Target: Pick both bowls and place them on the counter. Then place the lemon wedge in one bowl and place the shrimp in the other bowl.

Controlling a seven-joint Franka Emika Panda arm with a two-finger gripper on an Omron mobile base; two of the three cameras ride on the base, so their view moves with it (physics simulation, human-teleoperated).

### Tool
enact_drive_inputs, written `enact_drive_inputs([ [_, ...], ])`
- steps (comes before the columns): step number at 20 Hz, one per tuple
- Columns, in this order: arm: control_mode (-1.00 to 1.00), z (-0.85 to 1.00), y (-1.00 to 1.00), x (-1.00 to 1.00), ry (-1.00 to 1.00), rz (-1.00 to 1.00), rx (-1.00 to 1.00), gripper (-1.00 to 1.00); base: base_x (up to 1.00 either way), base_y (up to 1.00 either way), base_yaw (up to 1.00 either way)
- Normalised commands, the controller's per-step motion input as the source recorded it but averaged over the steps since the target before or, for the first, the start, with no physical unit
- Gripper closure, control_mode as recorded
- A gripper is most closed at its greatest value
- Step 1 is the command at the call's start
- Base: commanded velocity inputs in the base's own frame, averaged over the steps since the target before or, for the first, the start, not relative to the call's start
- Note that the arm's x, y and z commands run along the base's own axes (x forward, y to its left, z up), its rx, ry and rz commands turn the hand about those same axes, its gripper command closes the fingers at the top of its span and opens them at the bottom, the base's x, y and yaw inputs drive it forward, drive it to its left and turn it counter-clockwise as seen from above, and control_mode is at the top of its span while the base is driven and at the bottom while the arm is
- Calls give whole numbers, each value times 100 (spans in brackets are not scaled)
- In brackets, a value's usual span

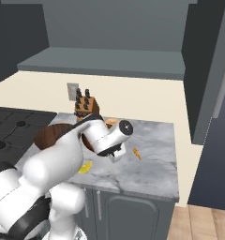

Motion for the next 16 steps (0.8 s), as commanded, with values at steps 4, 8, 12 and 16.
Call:
enact_drive_inputs([
  [4, -100, 16, 26, -37, -1, 25, -18, -100, 0, 0, 0],
  [8, -100, 19, 29, -31, 0, 22, -22, -100, 0, 0, 0],
  [12, -100, 1, 30, -33, 5, 13, -19, -100, 0, 0, 0],
  [16, -100, -32, 40, -10, 6, 10, -15, -100, 0, 0, 0],
])
